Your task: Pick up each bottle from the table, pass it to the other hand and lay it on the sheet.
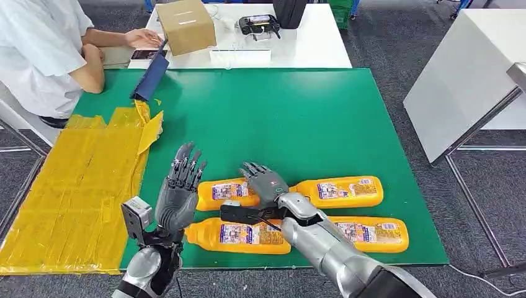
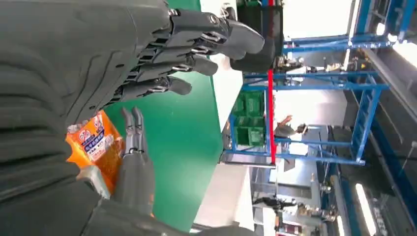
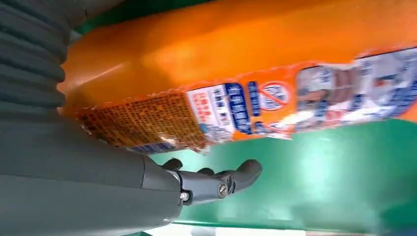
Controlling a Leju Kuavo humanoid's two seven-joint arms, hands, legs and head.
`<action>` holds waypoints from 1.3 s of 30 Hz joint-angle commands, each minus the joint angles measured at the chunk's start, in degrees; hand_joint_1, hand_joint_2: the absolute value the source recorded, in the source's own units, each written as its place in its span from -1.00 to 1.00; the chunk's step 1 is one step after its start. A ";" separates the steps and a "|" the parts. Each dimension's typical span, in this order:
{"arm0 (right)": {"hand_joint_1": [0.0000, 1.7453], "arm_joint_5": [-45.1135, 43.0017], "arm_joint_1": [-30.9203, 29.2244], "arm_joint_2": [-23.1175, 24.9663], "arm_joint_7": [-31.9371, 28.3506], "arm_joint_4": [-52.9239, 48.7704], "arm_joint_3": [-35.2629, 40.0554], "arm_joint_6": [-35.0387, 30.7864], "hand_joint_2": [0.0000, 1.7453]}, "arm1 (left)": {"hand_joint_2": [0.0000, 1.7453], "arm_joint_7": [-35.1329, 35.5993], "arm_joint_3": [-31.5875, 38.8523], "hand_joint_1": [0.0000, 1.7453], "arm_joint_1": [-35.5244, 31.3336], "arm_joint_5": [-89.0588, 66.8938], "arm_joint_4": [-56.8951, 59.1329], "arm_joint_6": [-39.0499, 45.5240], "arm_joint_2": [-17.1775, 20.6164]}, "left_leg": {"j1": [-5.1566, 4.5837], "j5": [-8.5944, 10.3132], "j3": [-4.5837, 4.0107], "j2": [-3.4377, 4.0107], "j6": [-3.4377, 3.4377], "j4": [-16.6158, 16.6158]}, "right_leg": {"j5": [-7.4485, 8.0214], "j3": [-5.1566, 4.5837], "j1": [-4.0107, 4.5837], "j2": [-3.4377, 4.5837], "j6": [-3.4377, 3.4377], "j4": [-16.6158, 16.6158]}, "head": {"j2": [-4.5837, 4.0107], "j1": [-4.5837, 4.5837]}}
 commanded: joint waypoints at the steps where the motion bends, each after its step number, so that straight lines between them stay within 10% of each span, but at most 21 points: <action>1: -1.00 -0.02 -2.72 0.01 0.21 7.75 2.39 0.36 1.00 | 1.00 0.10 -1.80 -1.00 -2.90 0.22 4.42 0.07 0.23 | 0.01 -0.03 0.18 -0.13 -0.05 -0.03 | -0.06 0.19 -0.02 0.12 -0.06 -0.02 | 0.00 -0.02; 8: -1.00 1.03 -3.30 -0.09 2.05 9.61 2.67 1.51 1.00 | 1.00 0.08 -2.17 -1.00 -3.14 0.51 4.79 0.00 0.15 | 0.03 -0.04 0.21 -0.17 -0.04 -0.03 | -0.07 0.24 0.00 0.10 -0.05 -0.03 | 0.00 0.00; 15: -0.26 1.03 -3.52 -0.58 2.90 10.78 2.19 3.22 1.00 | 1.00 0.08 -2.32 -1.00 -3.40 0.72 5.20 0.00 -0.12 | 0.06 -0.05 0.29 -0.21 -0.06 -0.03 | -0.10 0.34 0.01 0.11 -0.07 -0.05 | 0.00 0.00; 16: 0.48 1.01 -3.39 -0.68 2.93 10.66 1.99 2.88 1.00 | 1.00 0.07 -2.31 -1.00 -3.39 0.77 5.28 0.00 -0.14 | 0.05 -0.02 0.22 -0.17 -0.05 -0.04 | -0.06 0.25 0.01 0.07 -0.06 -0.06 | 0.00 0.00; 18: 0.96 1.23 -3.07 -0.88 2.99 10.17 1.67 1.39 1.00 | 1.00 0.07 -2.31 -1.00 -3.23 0.78 5.22 0.00 -0.10 | 0.06 -0.02 0.27 -0.15 -0.06 -0.06 | -0.05 0.28 0.02 0.10 -0.06 -0.07 | 0.00 0.00; 29: 1.00 1.34 0.32 -2.11 -0.98 2.73 -5.22 -19.86 1.00 | 1.00 0.14 -1.09 -1.00 -0.85 0.54 2.60 0.55 0.07 | 0.03 0.01 0.27 -0.06 -0.03 -0.05 | -0.04 0.29 -0.01 0.13 -0.03 -0.05 | 0.00 0.00; 32: 1.00 -2.19 4.96 -3.08 -6.93 -6.15 -11.43 -29.42 1.00 | 1.00 0.21 -0.88 -1.00 0.49 0.09 1.03 1.66 0.49 | 0.05 -0.08 0.34 -0.12 -0.06 -0.01 | -0.13 0.39 0.00 0.21 -0.07 -0.02 | 0.00 0.00; 39: 1.00 -19.93 19.45 -2.82 -15.45 -36.20 -29.06 -29.55 1.00 | 1.00 -0.92 -1.13 -1.00 2.81 -2.54 -1.27 4.59 0.86 | 0.07 -0.06 0.11 -0.16 -0.09 0.01 | -0.11 0.18 0.05 0.08 -0.07 0.00 | 0.00 0.00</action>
